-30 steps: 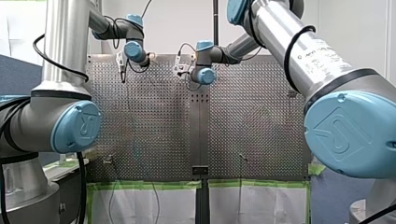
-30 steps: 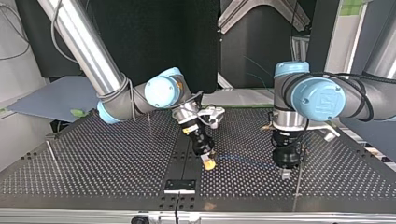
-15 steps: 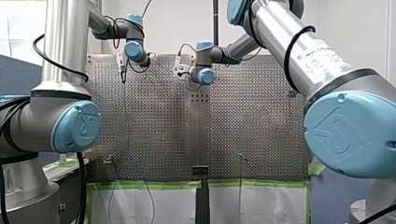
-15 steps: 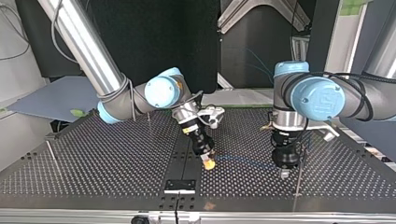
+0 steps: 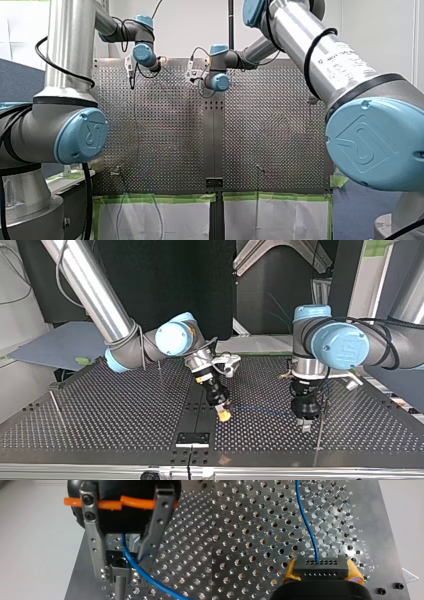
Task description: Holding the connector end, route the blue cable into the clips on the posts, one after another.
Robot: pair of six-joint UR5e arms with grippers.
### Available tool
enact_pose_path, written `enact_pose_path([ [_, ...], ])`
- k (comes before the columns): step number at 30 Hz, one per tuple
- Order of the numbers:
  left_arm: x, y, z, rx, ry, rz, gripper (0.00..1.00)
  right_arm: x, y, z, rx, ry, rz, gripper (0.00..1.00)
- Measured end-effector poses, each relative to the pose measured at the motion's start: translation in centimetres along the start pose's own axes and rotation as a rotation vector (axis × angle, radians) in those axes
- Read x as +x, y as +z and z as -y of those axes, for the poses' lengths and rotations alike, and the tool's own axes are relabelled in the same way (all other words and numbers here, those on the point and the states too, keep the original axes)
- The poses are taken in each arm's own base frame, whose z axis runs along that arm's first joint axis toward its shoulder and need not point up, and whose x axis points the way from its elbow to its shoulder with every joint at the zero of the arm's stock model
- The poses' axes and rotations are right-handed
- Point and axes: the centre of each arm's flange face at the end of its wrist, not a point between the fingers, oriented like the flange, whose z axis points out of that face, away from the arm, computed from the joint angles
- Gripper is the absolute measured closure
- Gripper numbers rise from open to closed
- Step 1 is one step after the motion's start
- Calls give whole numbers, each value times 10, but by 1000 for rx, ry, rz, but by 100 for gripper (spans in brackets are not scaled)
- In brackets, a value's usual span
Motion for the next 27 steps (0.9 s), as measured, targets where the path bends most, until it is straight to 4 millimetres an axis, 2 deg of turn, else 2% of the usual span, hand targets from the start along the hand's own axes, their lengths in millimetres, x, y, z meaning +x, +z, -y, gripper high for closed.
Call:
enact_pose_path([
  [2, 0, 0, 0, 1, 0, -1, 73, -1, 0, 0, 0, 0, 1, 100],
  [3, 0, 0, 1, 1, 0, -1, 73, -1, 0, 0, 0, 0, 1, 100],
  [5, 0, -1, 1, 2, 1, -2, 84, -1, 0, 0, 0, 0, 2, 100],
  [6, 0, -1, 1, 3, 1, -2, 84, -1, 0, 0, 0, 0, 2, 100],
  [8, 0, -1, 2, 4, 2, -2, 93, -1, 0, 0, -1, 0, 2, 100],
  [9, 0, -1, 2, 4, 3, -3, 93, -2, 0, 0, 0, 0, 3, 100],
  [11, 0, -1, 2, 5, 4, -3, 100, -2, 0, 0, 0, -1, 4, 100],
  [27, 2, -2, 4, 6, -2, -13, 100, -8, -2, -2, -5, -2, 15, 100],
])
